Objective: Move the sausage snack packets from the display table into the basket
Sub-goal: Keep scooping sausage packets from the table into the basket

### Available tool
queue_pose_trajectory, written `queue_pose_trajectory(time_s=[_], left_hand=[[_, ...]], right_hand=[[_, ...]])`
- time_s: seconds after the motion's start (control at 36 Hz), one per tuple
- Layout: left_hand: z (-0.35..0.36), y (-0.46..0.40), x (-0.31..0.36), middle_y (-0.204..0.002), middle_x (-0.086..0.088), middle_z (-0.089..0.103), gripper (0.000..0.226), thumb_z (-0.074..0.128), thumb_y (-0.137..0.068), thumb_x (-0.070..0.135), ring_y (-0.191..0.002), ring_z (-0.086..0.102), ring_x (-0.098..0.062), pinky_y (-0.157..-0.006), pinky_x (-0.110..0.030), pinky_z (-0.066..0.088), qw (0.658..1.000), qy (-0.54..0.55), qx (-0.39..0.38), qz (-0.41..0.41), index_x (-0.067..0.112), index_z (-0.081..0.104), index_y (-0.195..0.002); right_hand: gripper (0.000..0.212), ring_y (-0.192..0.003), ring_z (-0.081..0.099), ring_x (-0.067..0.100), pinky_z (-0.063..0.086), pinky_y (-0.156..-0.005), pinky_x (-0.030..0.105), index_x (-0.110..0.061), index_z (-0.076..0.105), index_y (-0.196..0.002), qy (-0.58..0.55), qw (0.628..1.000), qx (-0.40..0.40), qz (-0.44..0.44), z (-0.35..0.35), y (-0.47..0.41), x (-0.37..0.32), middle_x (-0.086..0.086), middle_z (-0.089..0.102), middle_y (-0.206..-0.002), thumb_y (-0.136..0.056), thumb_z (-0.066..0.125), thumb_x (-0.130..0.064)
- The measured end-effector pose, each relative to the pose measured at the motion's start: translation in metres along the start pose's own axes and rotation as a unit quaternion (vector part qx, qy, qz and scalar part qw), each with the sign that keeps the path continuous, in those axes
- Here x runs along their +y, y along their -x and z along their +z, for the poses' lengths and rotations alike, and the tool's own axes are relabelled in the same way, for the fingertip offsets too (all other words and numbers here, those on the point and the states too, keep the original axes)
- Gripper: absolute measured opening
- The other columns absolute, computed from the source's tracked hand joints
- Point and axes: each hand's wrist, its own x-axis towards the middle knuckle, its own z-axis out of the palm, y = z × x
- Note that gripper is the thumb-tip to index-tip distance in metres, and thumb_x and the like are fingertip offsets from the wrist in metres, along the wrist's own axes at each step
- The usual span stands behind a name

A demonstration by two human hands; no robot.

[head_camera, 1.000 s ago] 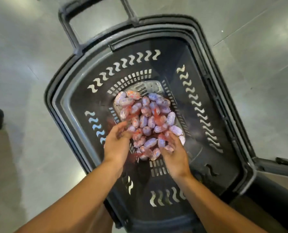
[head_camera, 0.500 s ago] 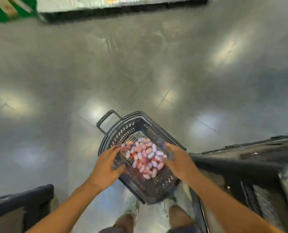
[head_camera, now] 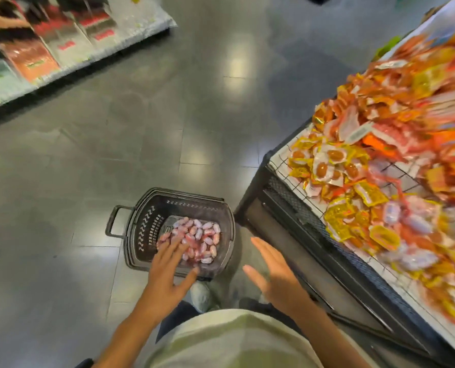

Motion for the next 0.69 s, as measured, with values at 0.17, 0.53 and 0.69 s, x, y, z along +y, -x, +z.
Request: queue_pose_trajectory(time_s=[0.17,0.53,0.69], left_hand=[[0.041,0.0,0.049,-0.162,0.013,0.025,0.066,0.055,-0.094,0.059,-0.154,0.016,-0.016,-0.126,-0.048,0.016,0.995,-0.045,-0.051,0.068,0.031,0.038,-0.152],[0.197,-0.004,0.206,-0.162,0.011,0.026,0.067,0.048,-0.093,0.062,-0.153,0.015,-0.019,-0.125,-0.044,0.018,0.968,-0.136,-0.109,0.183,0.028,0.043,-0.15],[0.262,0.003,0.257,-0.164,0.019,0.017,0.058,0.051,-0.099,0.053,-0.155,0.002,-0.012,-0.126,-0.045,0.015,0.932,-0.156,-0.18,0.274,0.038,0.033,-0.152]], right_hand=[[0.068,-0.151,0.02,0.0,0.014,-0.122,0.018,-0.032,0.032,-0.156,-0.063,0.995,0.031,0.066,-0.039,0.067,0.054,-0.017,0.027,-0.161,-0.096,0.052,-0.058],[0.063,-0.149,0.019,-0.003,0.025,-0.123,0.03,-0.051,0.022,-0.155,-0.127,0.974,0.148,0.118,-0.146,0.183,0.169,-0.025,0.021,-0.161,-0.099,0.049,-0.059],[0.058,-0.14,0.02,-0.013,0.023,-0.113,0.018,-0.053,0.029,-0.151,-0.185,0.937,0.244,0.169,-0.176,0.24,0.216,-0.046,0.02,-0.144,-0.098,0.053,-0.054]])
